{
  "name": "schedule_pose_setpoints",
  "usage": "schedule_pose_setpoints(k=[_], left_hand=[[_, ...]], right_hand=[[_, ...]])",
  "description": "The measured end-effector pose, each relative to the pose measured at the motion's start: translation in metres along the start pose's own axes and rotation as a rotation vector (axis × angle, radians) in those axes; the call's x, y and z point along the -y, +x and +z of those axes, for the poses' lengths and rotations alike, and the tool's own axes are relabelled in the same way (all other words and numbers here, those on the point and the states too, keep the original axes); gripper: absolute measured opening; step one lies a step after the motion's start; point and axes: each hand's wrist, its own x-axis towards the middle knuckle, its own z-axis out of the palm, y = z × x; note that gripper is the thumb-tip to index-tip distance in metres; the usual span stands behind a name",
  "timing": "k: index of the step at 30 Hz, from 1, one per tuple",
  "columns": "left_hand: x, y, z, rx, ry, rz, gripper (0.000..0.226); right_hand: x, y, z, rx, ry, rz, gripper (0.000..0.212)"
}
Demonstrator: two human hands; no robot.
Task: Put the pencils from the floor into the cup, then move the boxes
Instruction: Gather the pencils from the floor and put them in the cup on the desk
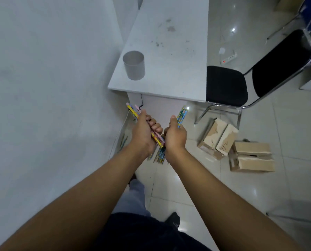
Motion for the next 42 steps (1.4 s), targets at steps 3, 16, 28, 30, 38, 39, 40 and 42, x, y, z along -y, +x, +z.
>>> schedule_pose_setpoints(k=[3,16,28,30,38,39,40,42], left_hand=[[-0.024,0.033,0.002,-0.023,0.113,0.022,0.046],[-0.176,0.186,0.031,-0.063,0.896,0.167,0.037],[-0.256,0.293,0.080,-0.179,1.001,0.282,0.028],[-0.263,0.306,0.092,-0.206,0.985,0.315,0.025],[-0.279,0.369,0.118,-0.281,0.990,0.425,0.022],[-0.279,0.379,0.117,-0.292,1.023,0.418,0.021],[-0.278,0.385,0.116,-0.301,1.075,0.409,0.023],[-0.272,0.395,0.113,-0.337,1.223,0.382,0.032]], right_hand=[[0.016,0.022,0.025,0.065,-0.101,0.018,0.035],[0.091,0.126,0.153,0.183,-0.160,0.157,0.027],[0.155,0.229,0.213,0.188,-0.618,0.005,0.027],[0.167,0.245,0.217,0.182,-0.635,0.025,0.026],[0.195,0.308,0.236,0.201,-0.544,0.075,0.030],[0.196,0.312,0.237,0.214,-0.532,0.081,0.031],[0.197,0.315,0.239,0.228,-0.524,0.085,0.031],[0.198,0.323,0.242,0.246,-0.510,0.092,0.032]])
